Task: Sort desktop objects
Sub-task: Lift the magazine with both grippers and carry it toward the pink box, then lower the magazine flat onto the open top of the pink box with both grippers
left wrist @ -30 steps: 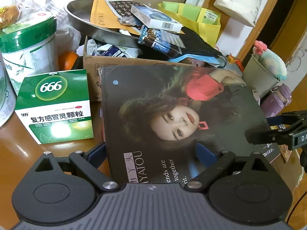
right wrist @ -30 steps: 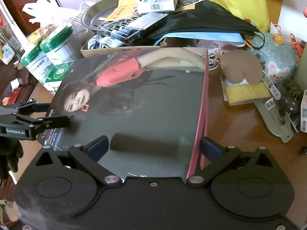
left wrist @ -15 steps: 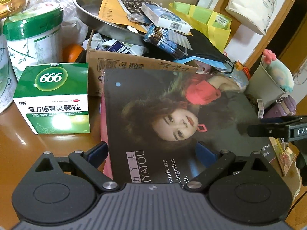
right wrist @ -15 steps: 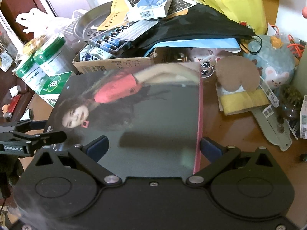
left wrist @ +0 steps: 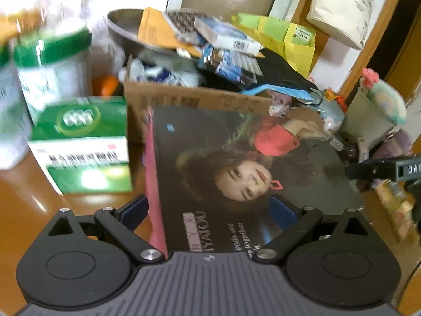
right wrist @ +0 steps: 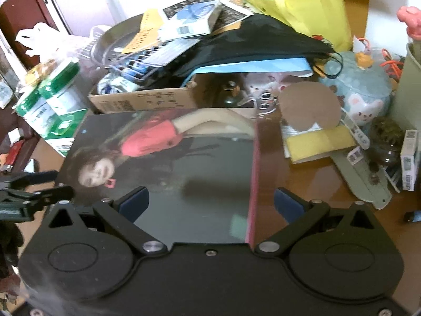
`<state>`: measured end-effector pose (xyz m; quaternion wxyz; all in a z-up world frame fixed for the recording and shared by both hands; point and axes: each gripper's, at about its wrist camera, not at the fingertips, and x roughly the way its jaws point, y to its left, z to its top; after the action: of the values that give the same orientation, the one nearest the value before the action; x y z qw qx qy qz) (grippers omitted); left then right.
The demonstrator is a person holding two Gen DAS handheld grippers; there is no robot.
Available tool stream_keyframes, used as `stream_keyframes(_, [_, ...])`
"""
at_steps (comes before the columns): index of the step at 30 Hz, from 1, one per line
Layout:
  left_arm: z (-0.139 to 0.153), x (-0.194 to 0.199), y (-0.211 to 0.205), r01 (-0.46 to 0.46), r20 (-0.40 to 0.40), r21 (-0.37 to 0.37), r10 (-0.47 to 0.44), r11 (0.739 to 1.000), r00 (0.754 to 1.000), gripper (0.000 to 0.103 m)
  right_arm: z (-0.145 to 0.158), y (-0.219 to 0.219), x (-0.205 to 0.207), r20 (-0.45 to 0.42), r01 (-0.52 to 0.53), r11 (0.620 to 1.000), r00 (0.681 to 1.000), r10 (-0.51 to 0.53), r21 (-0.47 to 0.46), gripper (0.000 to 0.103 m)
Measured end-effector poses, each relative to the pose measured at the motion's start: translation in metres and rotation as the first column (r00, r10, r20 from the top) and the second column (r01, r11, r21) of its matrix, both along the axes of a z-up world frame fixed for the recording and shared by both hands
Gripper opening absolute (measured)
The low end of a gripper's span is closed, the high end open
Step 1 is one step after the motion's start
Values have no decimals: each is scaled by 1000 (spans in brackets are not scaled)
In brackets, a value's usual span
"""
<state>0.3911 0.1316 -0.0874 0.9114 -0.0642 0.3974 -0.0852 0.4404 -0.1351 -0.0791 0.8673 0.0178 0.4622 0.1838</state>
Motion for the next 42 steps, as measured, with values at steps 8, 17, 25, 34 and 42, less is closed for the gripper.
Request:
stream_keyframes(8, [1, 8, -19, 97, 112, 45, -101, 994, 989, 98, -9, -1, 6, 32, 33, 998, 999, -31, -58, 102])
stream_keyframes(17, [-11, 41, -22, 153, 64, 69, -158, 986, 985, 98, -23, -1, 8, 37, 67, 992, 997, -64, -109, 102])
stream_keyframes(25, [-12, 44, -32, 220, 39, 150, -228, 964, 973, 100, -23, -2, 6, 51, 106, 986, 994, -101, -126, 102])
stream_keyframes(34, [-15, 54, -33, 215, 44, 213, -230, 953, 972, 101, -27, -14, 10, 8, 144, 986, 990, -144, -78, 102])
stream_keyframes(42, [-10, 46, -29, 200, 23, 145, -205, 969, 978, 102, -19, 5, -1, 16, 152, 979, 988, -152, -135, 102])
